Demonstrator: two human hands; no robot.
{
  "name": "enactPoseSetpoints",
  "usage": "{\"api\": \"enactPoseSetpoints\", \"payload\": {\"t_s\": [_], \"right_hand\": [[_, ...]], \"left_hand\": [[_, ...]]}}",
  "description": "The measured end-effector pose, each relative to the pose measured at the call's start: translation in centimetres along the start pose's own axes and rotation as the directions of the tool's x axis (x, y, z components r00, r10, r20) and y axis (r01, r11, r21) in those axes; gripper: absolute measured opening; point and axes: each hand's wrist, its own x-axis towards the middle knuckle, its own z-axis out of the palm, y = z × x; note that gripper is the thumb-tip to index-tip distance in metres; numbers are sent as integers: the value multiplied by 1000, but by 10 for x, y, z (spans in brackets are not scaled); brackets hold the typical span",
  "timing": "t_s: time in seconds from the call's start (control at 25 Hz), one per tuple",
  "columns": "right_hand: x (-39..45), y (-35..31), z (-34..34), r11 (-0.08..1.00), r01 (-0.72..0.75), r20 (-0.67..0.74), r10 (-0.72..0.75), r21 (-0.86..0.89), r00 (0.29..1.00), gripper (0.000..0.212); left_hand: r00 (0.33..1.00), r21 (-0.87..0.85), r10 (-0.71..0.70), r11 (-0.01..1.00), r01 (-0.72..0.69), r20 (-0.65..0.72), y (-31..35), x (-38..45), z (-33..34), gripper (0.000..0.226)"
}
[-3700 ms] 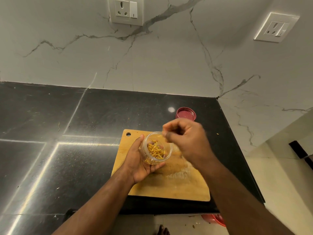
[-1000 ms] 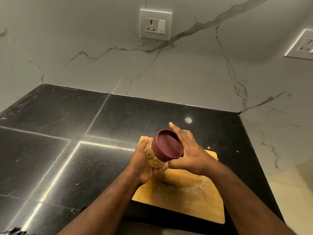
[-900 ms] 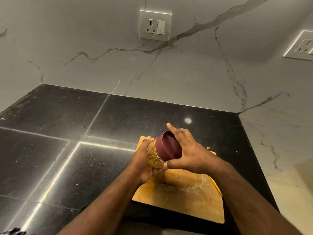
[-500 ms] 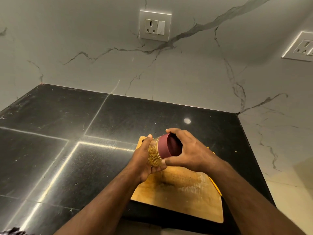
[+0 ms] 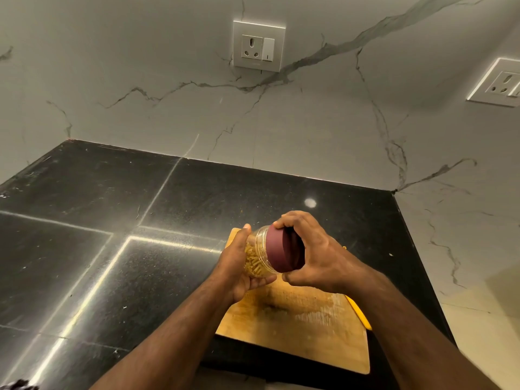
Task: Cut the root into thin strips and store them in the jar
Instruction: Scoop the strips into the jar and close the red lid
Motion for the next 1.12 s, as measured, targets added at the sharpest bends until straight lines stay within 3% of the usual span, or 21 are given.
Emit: {"api": "enactPoseSetpoints", "payload": {"t_s": [0.36,0.56,0.72,0.76,0.84,0.92,0.96,1.12], "right_hand": [[9,5,-1,1000,-1,80,1,-2,997,90],[13,1,5,947,-306,15,309,-98,951,88],[10,1,-6,983,-183,179,179,10,967,101],[9,1,-6,986,-169,164,165,8,972,94],[10,0,-4,954,-292,13,293,-75,956,68],[13,0,-8,868,-451,-91,442,-208,892,82],[13,4,-9,858,-462,-93,453,-224,887,88],[10,1,-16,980,-201,202,196,5,960,99]], "left_hand": [[1000,42,5,999,-4,-11,2,1,1,58],[999,24,14,1000,-13,-38,0,3,1,58],[1000,-12,-7,1000,7,-19,1,3,0,59],[1000,-9,-8,1000,8,-14,2,4,0,59],[1000,9,-9,1000,9,-19,1,5,1,59],[1000,14,-8,1000,9,-27,-1,5,2,60],[1000,11,-10,1000,10,-30,-1,5,1,61],[1000,-5,-25,1000,25,-1,0,6,1,62]]}}
